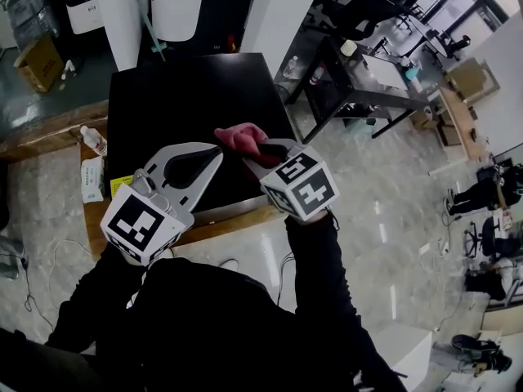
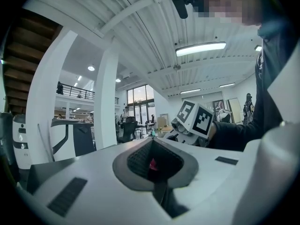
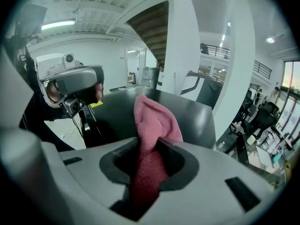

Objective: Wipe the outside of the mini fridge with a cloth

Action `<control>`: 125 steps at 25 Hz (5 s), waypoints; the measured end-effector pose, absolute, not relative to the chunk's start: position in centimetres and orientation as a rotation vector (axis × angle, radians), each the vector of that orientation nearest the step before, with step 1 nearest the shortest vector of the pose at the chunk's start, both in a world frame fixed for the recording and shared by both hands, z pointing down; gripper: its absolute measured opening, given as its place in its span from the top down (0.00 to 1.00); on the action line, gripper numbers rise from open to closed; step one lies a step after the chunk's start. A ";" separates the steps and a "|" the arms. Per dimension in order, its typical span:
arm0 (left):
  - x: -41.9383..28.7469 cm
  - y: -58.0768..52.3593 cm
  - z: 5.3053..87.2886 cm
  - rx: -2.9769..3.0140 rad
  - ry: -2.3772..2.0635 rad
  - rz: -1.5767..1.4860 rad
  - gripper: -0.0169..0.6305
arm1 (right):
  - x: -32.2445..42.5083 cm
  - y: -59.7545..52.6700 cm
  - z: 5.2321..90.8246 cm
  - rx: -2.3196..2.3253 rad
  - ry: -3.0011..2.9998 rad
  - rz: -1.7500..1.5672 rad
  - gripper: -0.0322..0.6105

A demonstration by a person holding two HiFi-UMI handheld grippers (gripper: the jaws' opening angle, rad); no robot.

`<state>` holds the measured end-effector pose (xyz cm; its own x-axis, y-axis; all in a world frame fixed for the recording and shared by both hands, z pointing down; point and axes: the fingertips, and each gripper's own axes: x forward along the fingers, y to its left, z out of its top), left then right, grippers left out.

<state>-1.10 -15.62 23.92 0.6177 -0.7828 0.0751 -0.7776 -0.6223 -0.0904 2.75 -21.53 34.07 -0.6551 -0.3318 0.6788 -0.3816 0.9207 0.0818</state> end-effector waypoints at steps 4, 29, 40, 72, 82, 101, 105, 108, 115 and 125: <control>1.4 -16.1 23.8 -2.778 1.354 -0.177 0.97 | 7.3 -23.5 33.8 0.559 -2.336 0.113 0.78; -26.2 -16.3 18.4 -2.387 1.780 -0.060 0.97 | -17.0 -23.4 21.2 0.367 -2.413 -0.188 0.78; -37.0 -21.8 25.6 -2.473 1.876 -0.069 0.97 | -35.0 -27.5 30.5 0.300 -2.276 -0.064 0.77; -16.6 -29.5 24.2 -2.830 1.366 -0.144 0.97 | -13.0 -44.1 35.1 0.698 -2.249 0.137 0.77; -11.9 -30.9 24.4 -2.813 1.360 -0.198 0.97 | -1.8 -49.4 34.4 0.883 -2.204 0.166 0.78; -24.6 -20.2 20.4 -2.723 1.357 -0.054 0.97 | -16.3 -24.2 16.5 0.763 -2.779 -0.205 0.77; -26.2 -17.3 20.1 -2.716 1.375 -0.034 0.97 | -18.4 -19.1 17.0 0.699 -2.790 -0.347 0.77; -25.2 -14.8 21.2 -2.716 1.395 -0.029 0.97 | -17.9 -15.7 18.3 0.654 -2.781 -0.417 0.77; -21.3 -7.6 22.3 -2.685 1.457 -0.032 0.97 | -14.3 -8.0 18.7 0.522 -2.812 -0.508 0.77; -16.9 3.9 26.5 -2.463 1.746 0.011 0.97 | -9.4 3.3 27.0 0.347 -2.808 -0.704 0.77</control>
<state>-16.92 3.90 26.51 0.3336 -0.9396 -0.0763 -0.9405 -0.3262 -0.0954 -9.38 3.33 27.01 -0.9467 -0.2801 0.1591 -0.1719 0.8569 0.4860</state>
